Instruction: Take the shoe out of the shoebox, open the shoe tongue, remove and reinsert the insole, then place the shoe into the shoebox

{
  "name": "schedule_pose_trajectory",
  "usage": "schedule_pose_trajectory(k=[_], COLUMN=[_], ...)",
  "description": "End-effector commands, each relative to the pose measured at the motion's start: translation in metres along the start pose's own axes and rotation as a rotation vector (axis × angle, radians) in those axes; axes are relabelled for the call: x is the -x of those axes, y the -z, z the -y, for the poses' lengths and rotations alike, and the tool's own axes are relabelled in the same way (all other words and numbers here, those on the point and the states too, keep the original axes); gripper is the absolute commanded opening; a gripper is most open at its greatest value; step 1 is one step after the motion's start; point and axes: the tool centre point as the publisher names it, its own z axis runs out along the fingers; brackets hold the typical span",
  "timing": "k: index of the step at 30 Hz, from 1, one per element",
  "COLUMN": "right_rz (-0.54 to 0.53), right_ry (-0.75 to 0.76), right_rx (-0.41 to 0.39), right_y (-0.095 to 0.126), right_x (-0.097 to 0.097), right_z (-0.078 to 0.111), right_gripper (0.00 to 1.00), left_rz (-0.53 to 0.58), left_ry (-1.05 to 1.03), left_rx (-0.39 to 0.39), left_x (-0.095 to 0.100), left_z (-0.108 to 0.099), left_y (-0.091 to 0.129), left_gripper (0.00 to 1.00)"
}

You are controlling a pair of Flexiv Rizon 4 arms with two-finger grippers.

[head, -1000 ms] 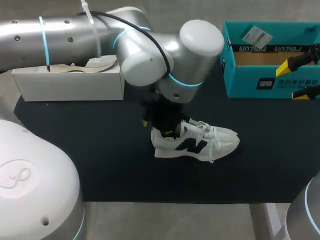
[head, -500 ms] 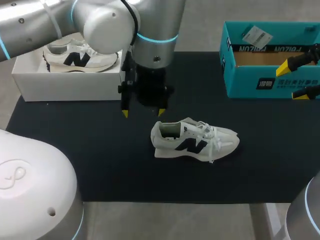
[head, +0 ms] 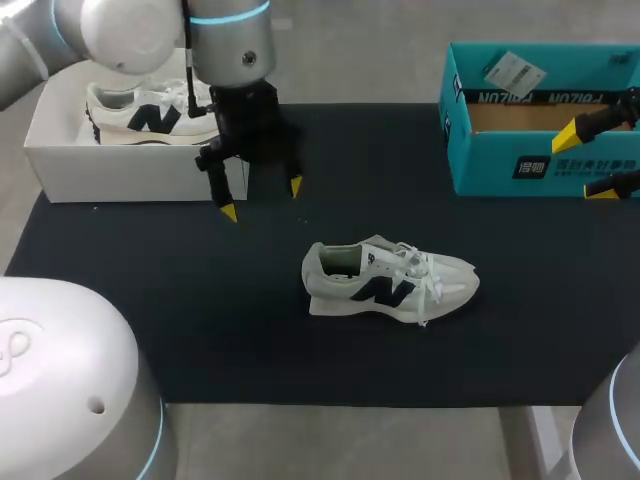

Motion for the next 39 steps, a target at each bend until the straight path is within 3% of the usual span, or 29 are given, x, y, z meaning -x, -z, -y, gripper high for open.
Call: schedule_pose_trajectory(k=[1, 11, 14, 30, 31, 35, 39], right_rz=[0.002, 0.002, 0.002, 0.002, 0.002, 0.002, 0.002], right_ry=[-0.001, -0.001, -0.001, -0.001, -0.001, -0.001, -0.001], right_rx=[0.002, 0.002, 0.002, 0.002, 0.002, 0.002, 0.002], right_y=[-0.001, -0.001, -0.001, -0.001, -0.001, -0.001, -0.001], right_x=[0.0, 0.0, 0.0, 0.0, 0.0, 0.0, 0.0], right_z=[0.001, 0.001, 0.001, 0.001, 0.001, 0.001, 0.001], right_gripper=[1.0, 1.0, 1.0, 1.0, 1.0, 1.0, 1.0], left_rz=[0.195, 0.279, 0.242, 0.242, 0.276, 0.339, 0.362], left_ry=[0.036, 0.138, 0.071, 0.071, 0.13, 0.389, 0.555], left_rx=[-0.024, -0.032, -0.07, -0.07, -0.129, -0.242, -0.322], left_x=[-0.011, -0.029, -0.027, -0.027, -0.025, -0.028, -0.033], left_z=[0.0, -0.007, -0.01, -0.01, -0.013, -0.025, -0.035], left_y=[-0.004, 0.0, -0.008, -0.008, -0.005, -0.005, -0.02], left_gripper=[1.0, 1.0, 1.0, 1.0, 1.0, 1.0, 1.0])
